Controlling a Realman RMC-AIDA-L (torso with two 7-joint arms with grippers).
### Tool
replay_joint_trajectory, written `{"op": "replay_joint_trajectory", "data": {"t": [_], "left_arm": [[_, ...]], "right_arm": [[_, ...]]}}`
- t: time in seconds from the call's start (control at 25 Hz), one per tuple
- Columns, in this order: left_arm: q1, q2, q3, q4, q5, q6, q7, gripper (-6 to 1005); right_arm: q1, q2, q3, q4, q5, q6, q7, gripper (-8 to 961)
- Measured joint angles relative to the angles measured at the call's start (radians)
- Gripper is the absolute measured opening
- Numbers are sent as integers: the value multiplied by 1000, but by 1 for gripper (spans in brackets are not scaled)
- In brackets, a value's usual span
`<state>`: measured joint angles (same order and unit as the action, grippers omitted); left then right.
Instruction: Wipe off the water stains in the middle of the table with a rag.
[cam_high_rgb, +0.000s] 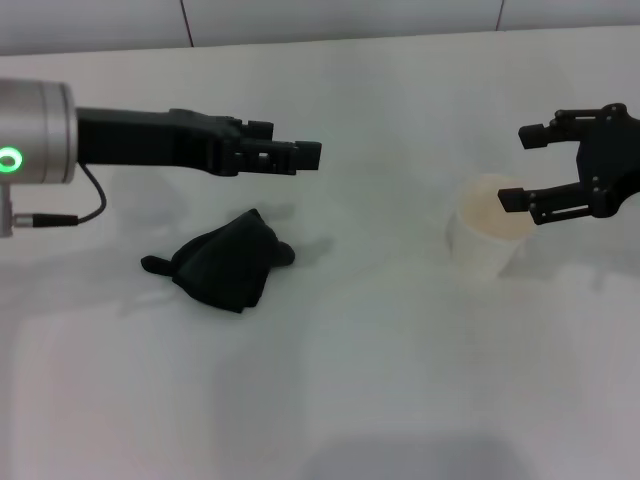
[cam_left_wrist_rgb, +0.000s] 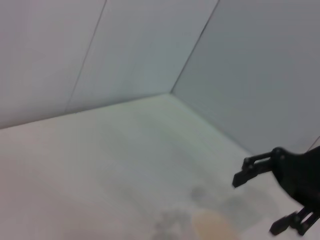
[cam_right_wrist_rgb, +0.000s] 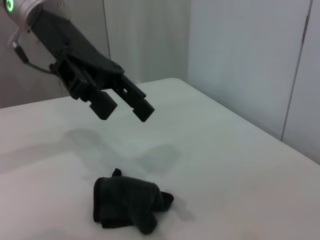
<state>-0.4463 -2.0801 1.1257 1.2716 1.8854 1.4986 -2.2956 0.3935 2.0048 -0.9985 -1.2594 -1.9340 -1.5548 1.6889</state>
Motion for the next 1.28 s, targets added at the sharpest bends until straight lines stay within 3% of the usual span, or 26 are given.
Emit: {"op": "replay_joint_trajectory", "data": {"t": [0.12,0.28,0.72,0.92,1.28], "left_arm": [[20,1,-40,-114,-95,3,117,894],[26,3,-85,-269,-125,-1,266,894],[79,1,-155,-621,-242,29,1018,894],[123,3,-157,-659,-275,37,1080,891],[158,35,-174,-665,-209,63,1009,858]], "right_arm": [[-2,2,0,0,1,-6,1,830],[-6,6,-2,1,3,-10,1,830],[-23,6,-8,29,41,-7,-10,830],[-39,6,-12,67,50,-9,-75,830],[-75,6,-39,122,59,-2,-265,830]]}}
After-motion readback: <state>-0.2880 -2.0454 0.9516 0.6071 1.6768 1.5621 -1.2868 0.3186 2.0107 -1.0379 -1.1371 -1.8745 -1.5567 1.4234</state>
